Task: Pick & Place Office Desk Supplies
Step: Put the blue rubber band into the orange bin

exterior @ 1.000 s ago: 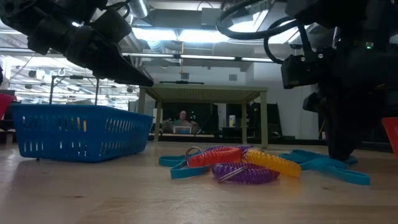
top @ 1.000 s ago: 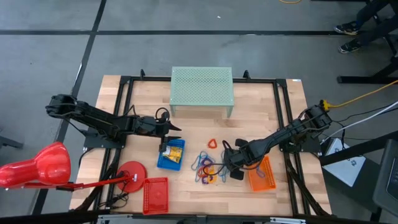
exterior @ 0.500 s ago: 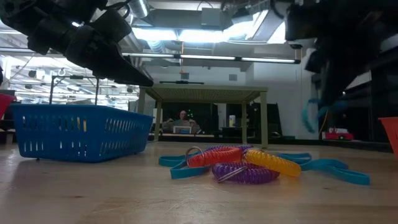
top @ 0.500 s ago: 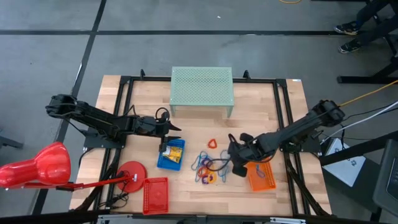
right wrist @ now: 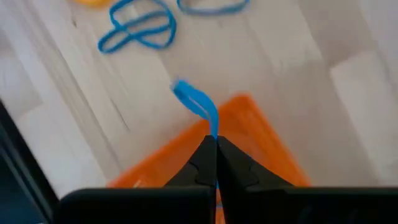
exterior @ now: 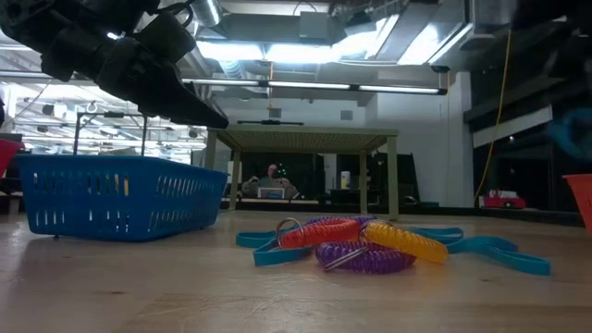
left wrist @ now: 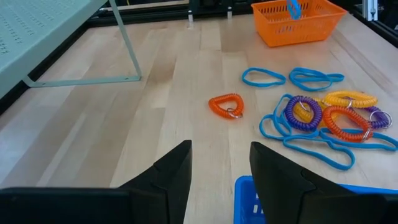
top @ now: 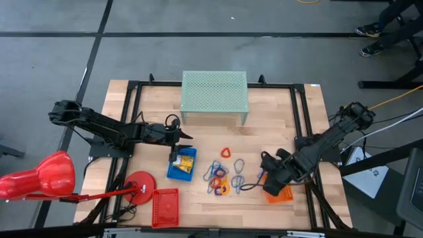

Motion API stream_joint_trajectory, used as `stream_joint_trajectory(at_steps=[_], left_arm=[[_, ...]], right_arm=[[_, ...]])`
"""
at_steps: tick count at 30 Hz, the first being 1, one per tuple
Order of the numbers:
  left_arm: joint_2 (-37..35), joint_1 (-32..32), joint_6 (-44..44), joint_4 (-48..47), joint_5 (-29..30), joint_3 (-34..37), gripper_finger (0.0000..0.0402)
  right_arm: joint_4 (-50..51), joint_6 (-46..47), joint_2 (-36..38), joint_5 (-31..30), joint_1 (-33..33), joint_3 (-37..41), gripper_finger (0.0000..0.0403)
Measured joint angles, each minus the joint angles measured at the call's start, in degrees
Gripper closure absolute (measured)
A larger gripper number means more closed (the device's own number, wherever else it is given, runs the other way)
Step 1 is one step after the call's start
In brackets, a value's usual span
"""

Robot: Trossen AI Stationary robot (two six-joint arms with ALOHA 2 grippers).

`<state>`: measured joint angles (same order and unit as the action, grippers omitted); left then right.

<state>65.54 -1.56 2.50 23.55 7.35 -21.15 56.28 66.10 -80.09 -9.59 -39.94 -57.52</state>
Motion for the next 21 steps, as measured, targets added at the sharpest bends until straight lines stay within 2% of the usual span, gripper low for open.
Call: stream_joint_trajectory(at_steps=[8, 17, 21], left_arm=[[0.00, 0.00, 0.00, 0.07, -0.93, 0.00, 0.0242], [0.00, 0.00, 0.00, 0.24, -1.02, 0.00, 0.0242], [0.00, 0.00, 0.04, 0.24, -1.02, 0.00, 0.0242]], right_arm=[[-0.09, 11.38, -0.85, 3.88, -4.32, 7.55, 0.0403], [-7.87, 9.91, -0.79, 6.03, -4.53, 10.30, 0.0401], [-8.25, 10.32, -0.79, 5.84, -4.53, 10.32, 0.0364]])
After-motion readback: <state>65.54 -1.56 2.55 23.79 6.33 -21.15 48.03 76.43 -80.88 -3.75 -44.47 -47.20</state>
